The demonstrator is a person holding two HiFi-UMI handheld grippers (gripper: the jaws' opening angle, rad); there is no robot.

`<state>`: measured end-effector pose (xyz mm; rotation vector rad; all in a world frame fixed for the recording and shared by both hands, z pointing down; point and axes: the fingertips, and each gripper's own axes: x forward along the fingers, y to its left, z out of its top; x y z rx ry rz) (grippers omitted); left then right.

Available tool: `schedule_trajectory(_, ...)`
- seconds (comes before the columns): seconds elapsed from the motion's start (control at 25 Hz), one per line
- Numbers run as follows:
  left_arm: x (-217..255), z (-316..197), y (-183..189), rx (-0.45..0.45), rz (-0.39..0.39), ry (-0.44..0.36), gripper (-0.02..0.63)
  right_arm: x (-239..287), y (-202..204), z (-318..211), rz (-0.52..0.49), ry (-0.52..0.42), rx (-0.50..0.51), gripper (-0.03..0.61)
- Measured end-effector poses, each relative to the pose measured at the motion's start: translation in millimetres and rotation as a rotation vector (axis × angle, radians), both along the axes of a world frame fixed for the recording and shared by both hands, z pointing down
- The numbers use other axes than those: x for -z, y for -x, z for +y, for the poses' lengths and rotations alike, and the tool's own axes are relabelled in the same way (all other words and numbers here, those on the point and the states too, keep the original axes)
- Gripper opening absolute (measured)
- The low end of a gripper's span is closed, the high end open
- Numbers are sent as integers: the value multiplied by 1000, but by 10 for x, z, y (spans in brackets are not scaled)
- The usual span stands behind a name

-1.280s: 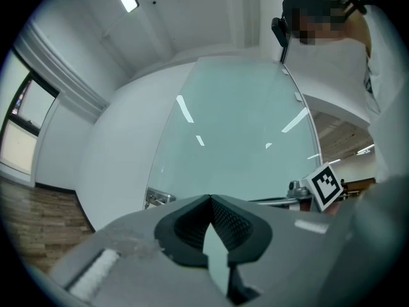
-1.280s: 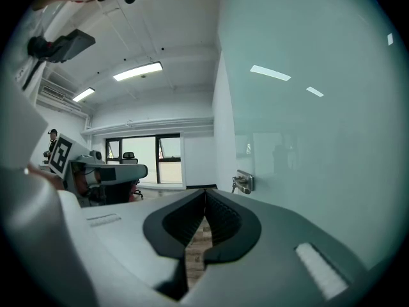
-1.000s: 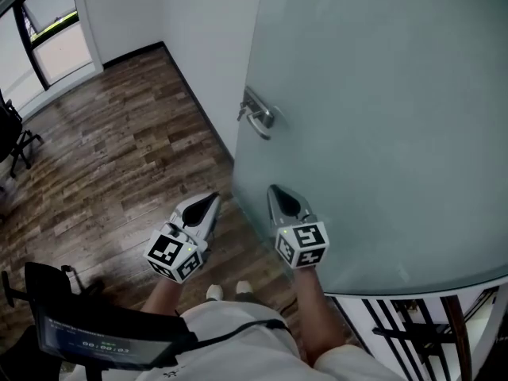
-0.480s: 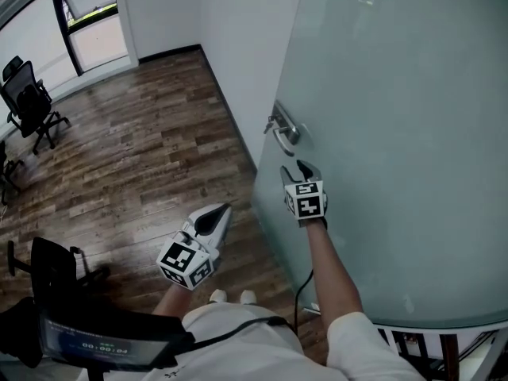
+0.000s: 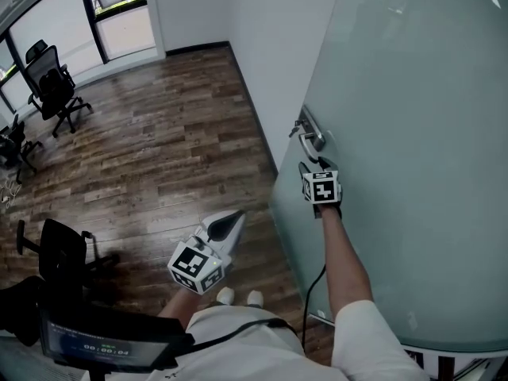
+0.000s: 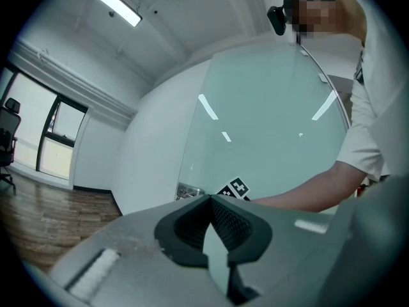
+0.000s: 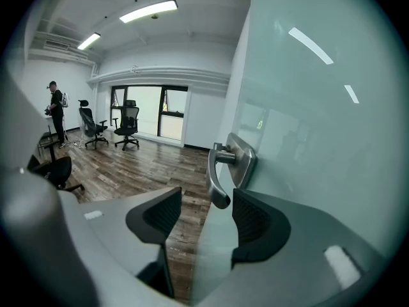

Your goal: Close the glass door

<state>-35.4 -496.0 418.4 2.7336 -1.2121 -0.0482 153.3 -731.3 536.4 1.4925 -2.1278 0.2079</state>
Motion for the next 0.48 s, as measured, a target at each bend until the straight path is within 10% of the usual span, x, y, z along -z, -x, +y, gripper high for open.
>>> schedule_trajectory(0.12,-10,-31,-4,-1,-11,3,0,-37,24,-85,-5,10,-6,244)
schedule_trajectory(0.24,-24,-76,-43,-6,-23,8,0,-7,-86,-140,-31,2,-65,110)
schedule_trajectory(0.48,-86,-157,-286,-45,-48,40,0,-12,-71,-129,-39,21,-45,107)
